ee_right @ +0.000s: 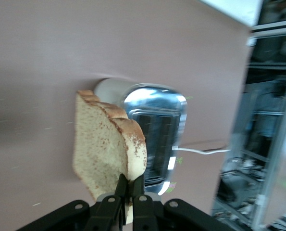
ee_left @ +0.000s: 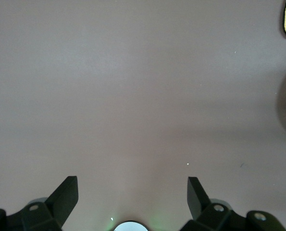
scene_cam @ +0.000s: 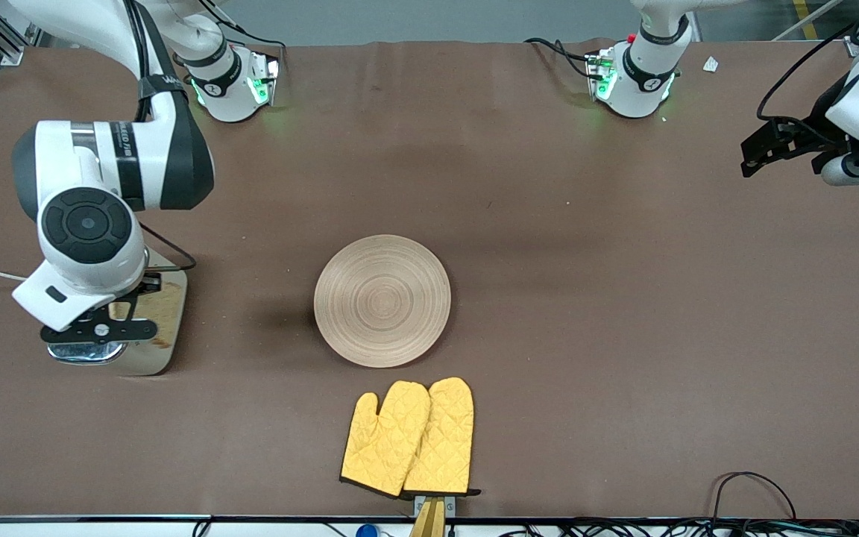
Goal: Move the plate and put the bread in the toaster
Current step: 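Lift the bread with the right gripper and carry it over the toaster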
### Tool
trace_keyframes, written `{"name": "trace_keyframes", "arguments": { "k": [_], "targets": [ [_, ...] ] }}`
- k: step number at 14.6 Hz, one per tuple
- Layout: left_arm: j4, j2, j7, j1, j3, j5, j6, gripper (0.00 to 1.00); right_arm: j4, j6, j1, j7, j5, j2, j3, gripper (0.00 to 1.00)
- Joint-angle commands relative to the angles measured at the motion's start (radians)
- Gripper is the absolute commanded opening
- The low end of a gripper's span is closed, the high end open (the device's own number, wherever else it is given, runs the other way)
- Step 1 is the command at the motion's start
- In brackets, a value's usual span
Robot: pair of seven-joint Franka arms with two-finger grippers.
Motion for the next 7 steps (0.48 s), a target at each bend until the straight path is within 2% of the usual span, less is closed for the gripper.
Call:
{"name": "trace_keyframes", "arguments": {
  "k": [1, 7],
  "targets": [
    [0.005, 0.001, 0.003, -0.003, 0.004, -0.004, -0.015, 1.00, -0.008, -0.012, -0.041, -0.018, -0.057, -0.004, 0.003, 0.00],
    [0.020, 0.010, -0.025, -0.002, 0.008, -0.004, -0.012, 1.00, -0.049, -0.023, -0.098, -0.049, -0.068, 0.001, 0.003, 0.00]
  ]
}}
